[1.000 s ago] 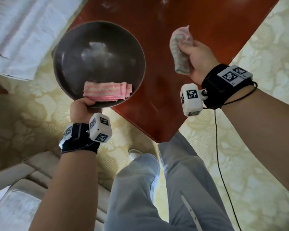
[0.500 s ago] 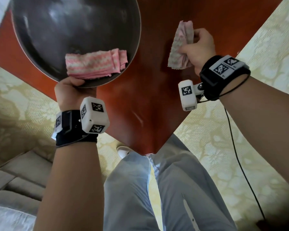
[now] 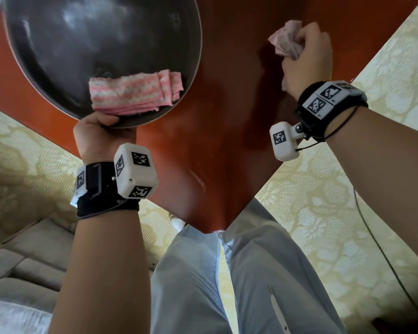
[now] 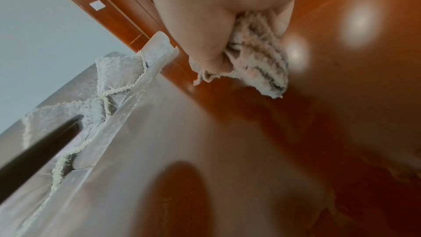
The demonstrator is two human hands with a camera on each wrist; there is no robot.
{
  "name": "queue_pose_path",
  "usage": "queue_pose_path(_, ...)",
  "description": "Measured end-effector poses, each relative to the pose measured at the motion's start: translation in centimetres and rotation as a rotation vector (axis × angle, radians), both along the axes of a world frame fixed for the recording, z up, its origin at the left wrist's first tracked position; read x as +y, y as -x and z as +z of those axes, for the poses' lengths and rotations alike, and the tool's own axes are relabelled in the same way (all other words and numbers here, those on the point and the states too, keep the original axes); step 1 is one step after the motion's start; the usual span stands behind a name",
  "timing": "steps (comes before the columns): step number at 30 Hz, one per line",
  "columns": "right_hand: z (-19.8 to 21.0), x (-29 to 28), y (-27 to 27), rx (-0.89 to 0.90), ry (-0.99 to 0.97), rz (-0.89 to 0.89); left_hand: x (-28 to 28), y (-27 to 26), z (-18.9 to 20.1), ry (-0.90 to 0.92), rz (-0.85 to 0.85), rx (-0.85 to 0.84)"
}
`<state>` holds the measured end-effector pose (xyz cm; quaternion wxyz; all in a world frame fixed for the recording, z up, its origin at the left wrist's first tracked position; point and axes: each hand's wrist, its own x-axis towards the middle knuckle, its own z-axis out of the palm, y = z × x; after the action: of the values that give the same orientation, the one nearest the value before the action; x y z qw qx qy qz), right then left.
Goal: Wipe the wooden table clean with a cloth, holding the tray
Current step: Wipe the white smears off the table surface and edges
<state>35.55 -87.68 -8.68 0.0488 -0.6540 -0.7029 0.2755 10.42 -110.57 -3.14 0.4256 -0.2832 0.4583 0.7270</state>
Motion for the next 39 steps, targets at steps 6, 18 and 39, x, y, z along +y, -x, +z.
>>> queue_pose_path(6, -1.5, -1.2, 1.1, -0.065, 0.09, 0.101, -0.6, -0.3, -0.1, 0.034, -0.011, 0.003)
queue_pose_path(18, -2.9, -5.5, 5.8, -0.019, 0.232, 0.19, -3.7, -0.1, 0.2, 0.044, 0.044, -0.019)
queue_pose_path(39, -2.0, -14.4, 13.0, 0.108, 0.415, 0.603, -6.6, 2.1, 2.6, 0.066, 0.161, -0.017)
